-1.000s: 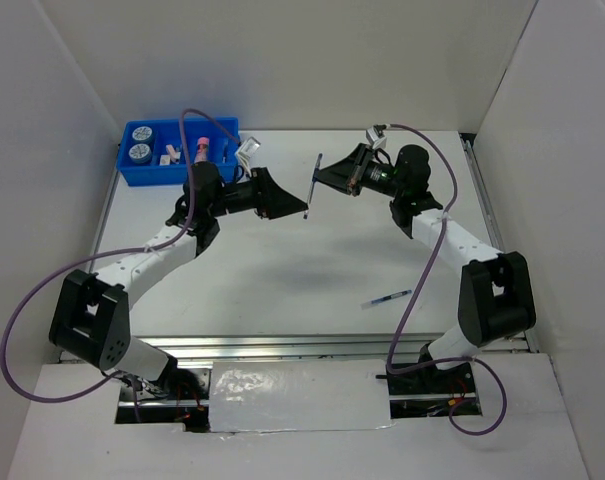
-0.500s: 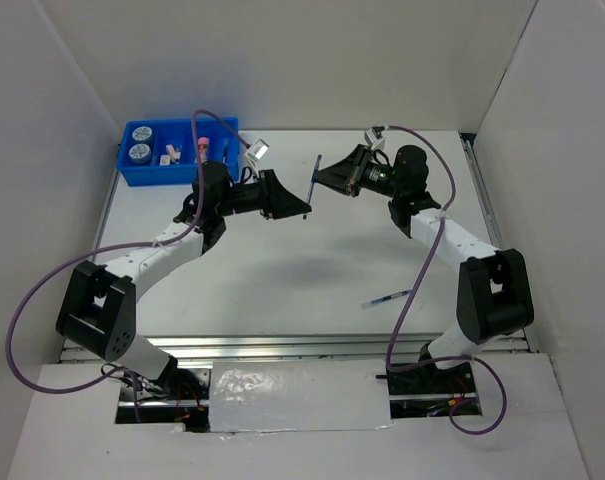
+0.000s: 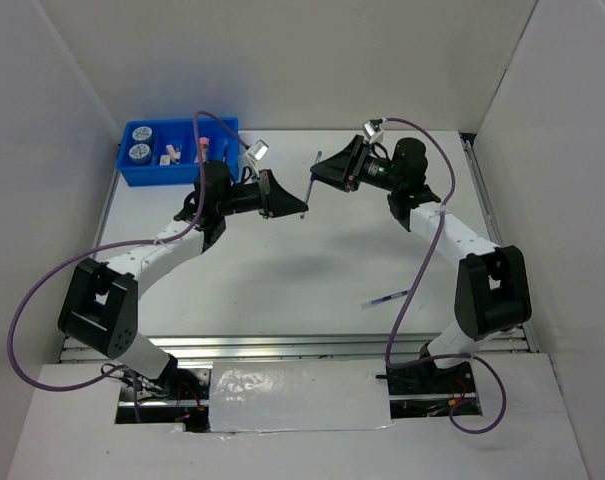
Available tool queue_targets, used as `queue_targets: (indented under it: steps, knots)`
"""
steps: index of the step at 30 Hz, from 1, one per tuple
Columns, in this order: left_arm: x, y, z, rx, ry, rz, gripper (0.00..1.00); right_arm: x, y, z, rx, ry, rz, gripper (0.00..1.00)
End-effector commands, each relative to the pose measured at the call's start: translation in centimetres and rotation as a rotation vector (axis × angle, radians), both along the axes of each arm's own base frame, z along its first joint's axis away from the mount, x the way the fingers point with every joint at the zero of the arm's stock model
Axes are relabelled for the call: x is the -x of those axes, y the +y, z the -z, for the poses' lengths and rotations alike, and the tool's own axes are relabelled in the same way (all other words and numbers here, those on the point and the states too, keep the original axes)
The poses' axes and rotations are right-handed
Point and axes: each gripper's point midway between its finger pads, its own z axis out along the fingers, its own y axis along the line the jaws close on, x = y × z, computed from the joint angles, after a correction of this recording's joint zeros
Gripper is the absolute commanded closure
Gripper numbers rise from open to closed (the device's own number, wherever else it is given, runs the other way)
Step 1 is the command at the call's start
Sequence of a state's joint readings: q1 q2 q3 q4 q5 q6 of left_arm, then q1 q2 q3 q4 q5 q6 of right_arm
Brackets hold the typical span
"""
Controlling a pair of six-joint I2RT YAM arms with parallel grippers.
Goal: Sort the stationery into containers
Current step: Pick up the pen from the center of the board, then place the pen in the storage box.
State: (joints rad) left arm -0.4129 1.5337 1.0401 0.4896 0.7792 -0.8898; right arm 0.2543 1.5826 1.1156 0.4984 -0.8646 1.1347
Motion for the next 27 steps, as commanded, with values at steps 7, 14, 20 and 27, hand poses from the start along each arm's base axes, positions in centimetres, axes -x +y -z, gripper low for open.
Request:
queue_targets:
  steps: [7,14,20,27]
  knots:
    - [-9.1,11.8,-1.3,-0.218,-0.113,-0.37,1.0,-2.5,-7.0,-0.9,0.217,-0.172,0.155,0.22]
    - [-20.6,24.2,0.8,-0.652,-0.148,-0.703,1.0,-0.9,-12.0,2.7,0.43,-0.234,0.26,0.24]
    - [-27.9,27.6,2.5,-0.726,-0.238,-0.771,1.0,0.1,-14.8,4.6,0.629,-0.312,0.286,0.26]
    - [-33.0,25.1,7.8,-0.752,-0.259,-0.756,0.99,1.2,-18.8,8.3,0.837,-0.276,0.286,0.28]
